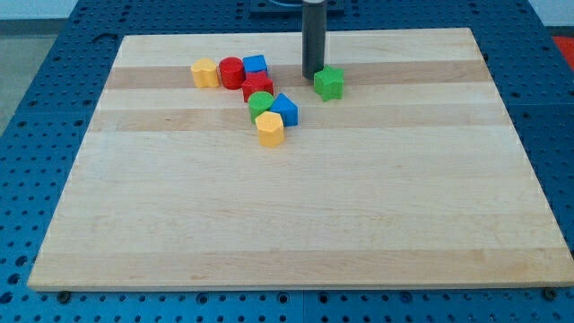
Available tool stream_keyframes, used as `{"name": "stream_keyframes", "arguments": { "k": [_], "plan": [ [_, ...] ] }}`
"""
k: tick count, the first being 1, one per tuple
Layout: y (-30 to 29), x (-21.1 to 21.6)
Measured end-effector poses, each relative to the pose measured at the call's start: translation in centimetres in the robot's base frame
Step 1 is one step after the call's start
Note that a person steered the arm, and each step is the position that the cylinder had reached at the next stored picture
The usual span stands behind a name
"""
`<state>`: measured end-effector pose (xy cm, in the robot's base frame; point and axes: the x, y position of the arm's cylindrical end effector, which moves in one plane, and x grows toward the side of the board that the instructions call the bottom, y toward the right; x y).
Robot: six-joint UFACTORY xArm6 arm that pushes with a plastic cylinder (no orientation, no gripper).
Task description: Push the green star towards bottom center
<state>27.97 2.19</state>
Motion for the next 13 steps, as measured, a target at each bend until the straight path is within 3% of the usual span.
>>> {"name": "stream_keyframes", "arguments": {
  "k": [1, 2, 3, 4, 6, 9, 10, 11, 12, 13],
  "plan": [
    [2.0, -3.1],
    [4.7, -2.4],
    [2.6, -1.5],
    [1.7, 0.1],
    [0.7, 8.0],
    [6.6, 6.2],
    [7.9, 10.0],
    [4.1, 13.2],
    [1.3, 14.9],
    [4.5, 14.7]
  ]
}}
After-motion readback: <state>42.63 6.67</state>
